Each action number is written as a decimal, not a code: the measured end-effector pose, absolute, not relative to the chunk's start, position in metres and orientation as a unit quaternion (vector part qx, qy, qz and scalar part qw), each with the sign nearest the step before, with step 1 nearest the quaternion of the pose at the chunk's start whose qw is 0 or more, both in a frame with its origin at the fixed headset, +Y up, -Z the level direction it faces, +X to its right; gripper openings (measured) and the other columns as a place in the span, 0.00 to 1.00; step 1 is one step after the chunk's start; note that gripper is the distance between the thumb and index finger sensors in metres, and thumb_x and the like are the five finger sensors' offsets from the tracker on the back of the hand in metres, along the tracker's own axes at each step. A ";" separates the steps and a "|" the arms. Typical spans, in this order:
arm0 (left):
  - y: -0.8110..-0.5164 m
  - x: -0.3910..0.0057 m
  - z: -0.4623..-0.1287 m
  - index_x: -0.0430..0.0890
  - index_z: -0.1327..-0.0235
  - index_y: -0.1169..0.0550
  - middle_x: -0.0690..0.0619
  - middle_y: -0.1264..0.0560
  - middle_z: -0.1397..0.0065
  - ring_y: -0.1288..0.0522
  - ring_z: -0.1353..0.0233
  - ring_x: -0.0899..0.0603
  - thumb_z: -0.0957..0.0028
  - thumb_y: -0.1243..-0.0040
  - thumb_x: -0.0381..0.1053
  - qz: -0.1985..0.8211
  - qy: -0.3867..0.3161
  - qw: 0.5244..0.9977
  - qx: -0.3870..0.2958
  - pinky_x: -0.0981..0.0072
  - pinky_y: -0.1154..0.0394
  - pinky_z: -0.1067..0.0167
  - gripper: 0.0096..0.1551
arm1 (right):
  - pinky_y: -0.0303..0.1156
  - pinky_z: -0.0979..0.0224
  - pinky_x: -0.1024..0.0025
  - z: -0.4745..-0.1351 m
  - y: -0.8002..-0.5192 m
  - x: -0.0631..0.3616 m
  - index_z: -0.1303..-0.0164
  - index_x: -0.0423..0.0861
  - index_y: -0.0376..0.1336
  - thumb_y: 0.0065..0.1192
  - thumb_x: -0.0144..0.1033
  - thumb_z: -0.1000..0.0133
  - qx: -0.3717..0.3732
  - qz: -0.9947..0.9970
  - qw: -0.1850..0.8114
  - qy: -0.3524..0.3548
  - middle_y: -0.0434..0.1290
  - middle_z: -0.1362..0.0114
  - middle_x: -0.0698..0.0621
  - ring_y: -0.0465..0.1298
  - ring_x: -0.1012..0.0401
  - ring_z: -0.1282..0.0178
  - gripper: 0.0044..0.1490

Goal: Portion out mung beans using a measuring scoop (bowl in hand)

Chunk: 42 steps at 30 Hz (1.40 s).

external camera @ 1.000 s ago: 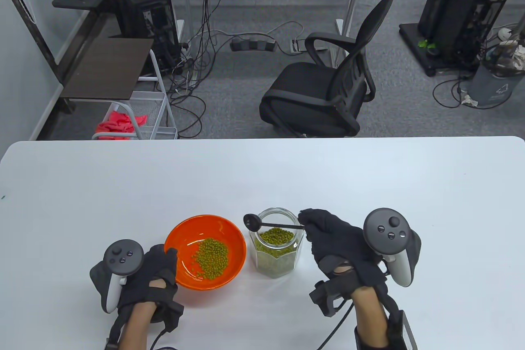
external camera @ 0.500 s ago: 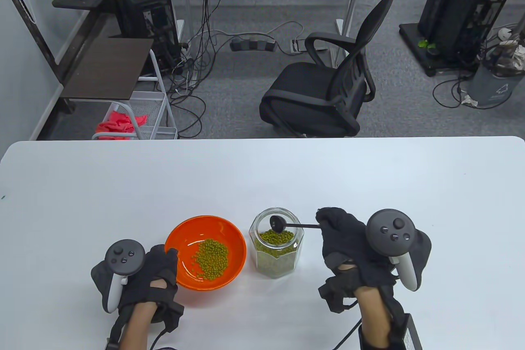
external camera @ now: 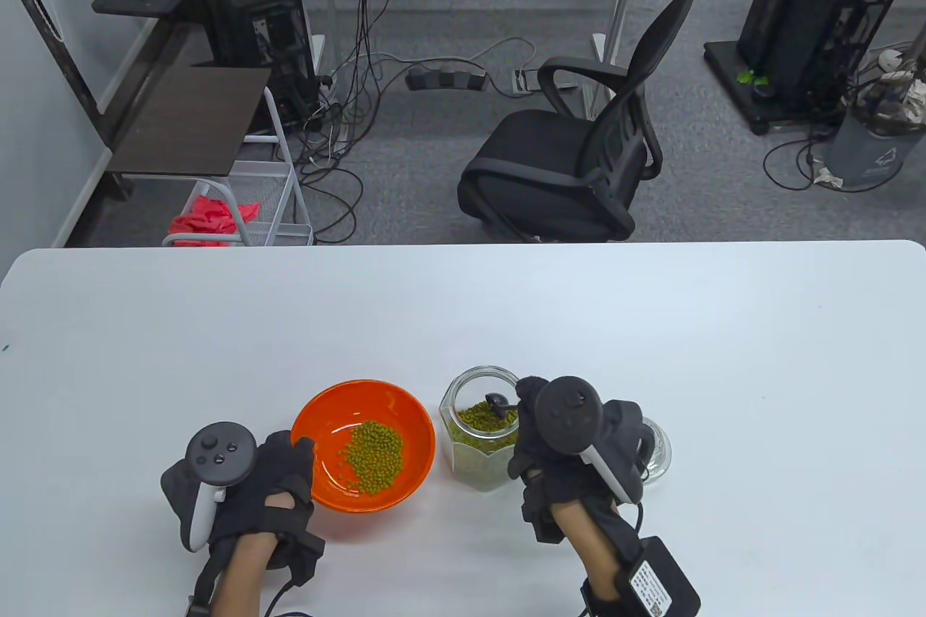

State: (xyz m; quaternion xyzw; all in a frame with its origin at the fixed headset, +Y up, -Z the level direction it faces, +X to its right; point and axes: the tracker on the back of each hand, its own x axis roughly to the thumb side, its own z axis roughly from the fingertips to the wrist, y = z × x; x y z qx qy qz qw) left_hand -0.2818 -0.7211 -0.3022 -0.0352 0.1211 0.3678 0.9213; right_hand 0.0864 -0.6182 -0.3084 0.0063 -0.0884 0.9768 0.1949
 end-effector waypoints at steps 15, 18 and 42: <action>-0.722 -0.281 -0.302 0.40 0.41 0.22 0.59 0.14 0.68 0.11 0.81 0.60 0.44 0.44 0.61 0.362 0.118 0.924 -0.034 0.76 0.13 0.81 0.30 | 0.76 0.50 0.44 -0.324 -0.640 0.097 0.44 0.38 0.70 0.60 0.32 0.48 0.036 0.925 0.376 0.029 0.77 0.53 0.37 0.79 0.57 0.69 0.24; -0.722 -0.281 -0.302 0.40 0.41 0.22 0.59 0.14 0.68 0.11 0.81 0.60 0.44 0.44 0.61 0.362 0.120 0.924 -0.034 0.76 0.13 0.81 0.30 | 0.76 0.51 0.45 -0.327 -0.642 0.108 0.44 0.38 0.70 0.60 0.33 0.48 0.023 0.905 0.423 0.043 0.77 0.54 0.37 0.79 0.58 0.70 0.24; -0.721 -0.281 -0.302 0.40 0.41 0.22 0.59 0.14 0.68 0.11 0.81 0.60 0.44 0.44 0.61 0.361 0.120 0.924 -0.033 0.76 0.13 0.81 0.30 | 0.77 0.54 0.47 -0.337 -0.651 0.179 0.45 0.38 0.70 0.59 0.35 0.47 -0.048 0.794 0.602 0.072 0.77 0.56 0.37 0.79 0.60 0.72 0.24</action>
